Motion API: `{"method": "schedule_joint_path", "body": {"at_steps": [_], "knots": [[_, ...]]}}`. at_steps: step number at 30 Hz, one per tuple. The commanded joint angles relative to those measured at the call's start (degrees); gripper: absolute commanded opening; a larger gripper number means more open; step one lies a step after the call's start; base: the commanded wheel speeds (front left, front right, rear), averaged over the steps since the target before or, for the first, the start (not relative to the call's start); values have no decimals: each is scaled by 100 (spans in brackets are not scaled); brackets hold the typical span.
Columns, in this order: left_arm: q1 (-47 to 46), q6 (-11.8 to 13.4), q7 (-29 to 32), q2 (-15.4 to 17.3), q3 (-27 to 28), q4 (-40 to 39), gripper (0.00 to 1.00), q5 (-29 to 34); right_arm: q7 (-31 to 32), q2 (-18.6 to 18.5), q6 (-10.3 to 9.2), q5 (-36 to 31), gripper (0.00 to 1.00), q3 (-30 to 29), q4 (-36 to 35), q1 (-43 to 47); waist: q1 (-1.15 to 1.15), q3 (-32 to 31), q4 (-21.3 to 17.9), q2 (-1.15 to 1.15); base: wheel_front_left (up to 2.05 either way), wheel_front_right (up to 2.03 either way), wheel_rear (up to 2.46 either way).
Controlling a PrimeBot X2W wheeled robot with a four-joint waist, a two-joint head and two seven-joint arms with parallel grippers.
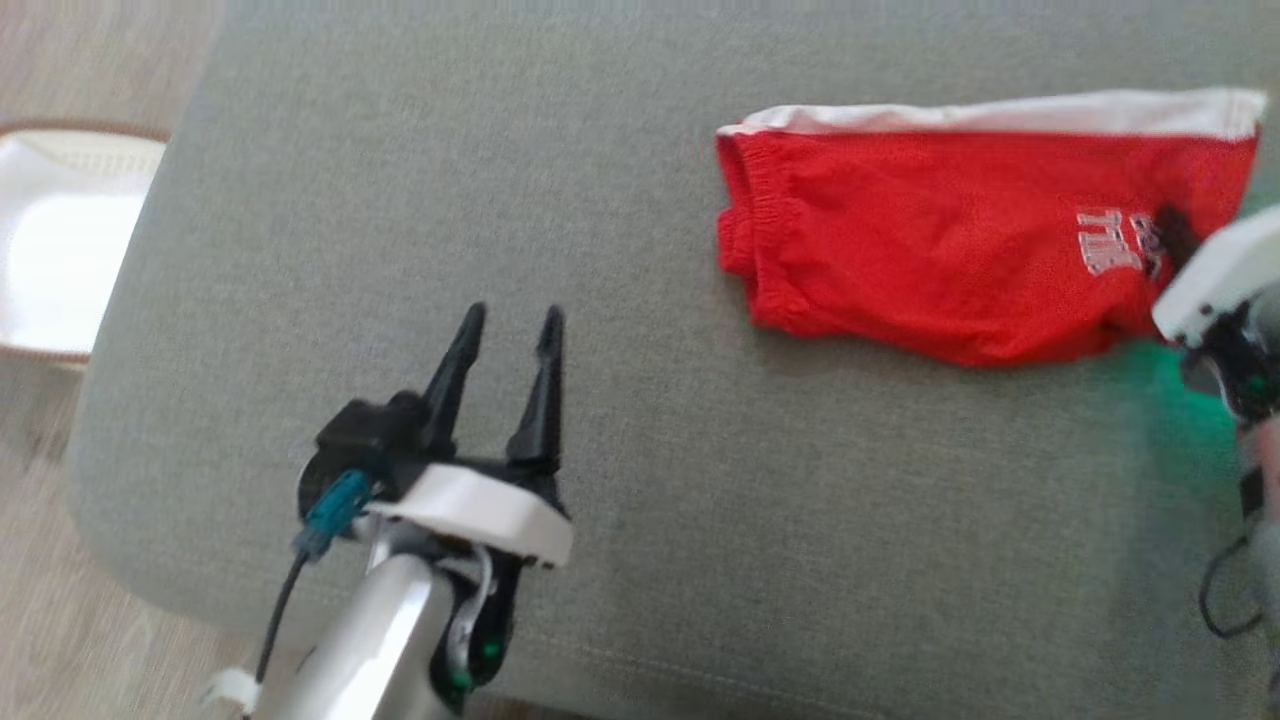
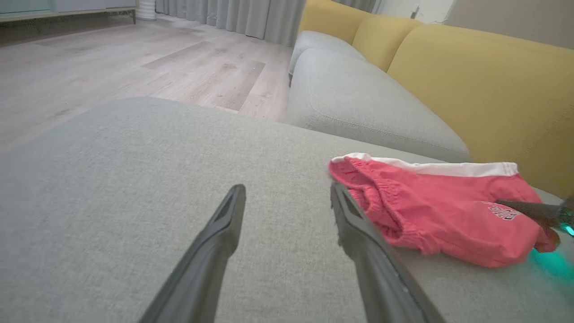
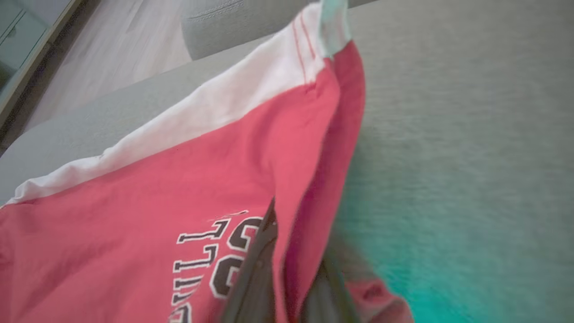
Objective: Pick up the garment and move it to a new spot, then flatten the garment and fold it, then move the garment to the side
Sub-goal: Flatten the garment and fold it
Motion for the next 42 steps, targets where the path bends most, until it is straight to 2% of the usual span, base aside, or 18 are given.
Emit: {"method": "schedule_joint_path", "body": {"at_steps": [1,8,13,18,22,26,29,33,34,35,36,42], "knots": [[69,-65,-33,68,292,-125,100,69,-91,-120,-4,56,0,-35,-156,80,0,-220,-145,0,0,0,0],[748,-386,-33,118,864,-128,100,357,-313,-647,-4,46,0,-878,-41,434,0,-633,-378,0,0,0,0],[1042,-594,-33,-5,1081,-143,100,584,-295,-888,-4,-311,0,-1444,-126,297,0,-729,-368,0,0,0,0],[1123,-753,-33,-157,1180,-137,100,690,84,-437,-4,-613,0,-1281,-684,50,0,-661,-285,0,0,0,0],[1050,-874,-34,-213,1081,-71,100,710,403,204,-4,-969,0,-1011,-1015,-99,0,-486,-152,0,0,0,0],[916,-934,-34,-226,869,5,100,620,590,842,-4,-1405,0,-819,-1032,-157,0,-326,10,0,0,0,0],[822,-901,-34,-228,725,62,100,509,558,1086,-4,-1683,0,-784,-968,-100,0,-305,145,0,0,0,0],[800,-823,-34,-229,726,149,100,468,385,1217,-4,-1900,0,-798,-884,41,0,-350,242,0,0,0,0],[814,-811,-34,-229,749,162,100,461,323,1238,-4,-1921,30,-787,-879,57,0,-361,239,0,0,0,0],[831,-803,-34,-229,774,172,100,459,249,1257,-4,-1938,82,-749,-884,73,0,-373,223,0,0,0,0],[850,-796,-34,-229,801,180,100,462,203,1276,-4,-1937,100,-710,-879,94,0,-390,195,0,0,0,0],[966,-835,-34,-230,939,257,100,466,52,1360,-4,-1608,100,-91,-1117,405,0,-601,-103,0,0,0,0]]}}
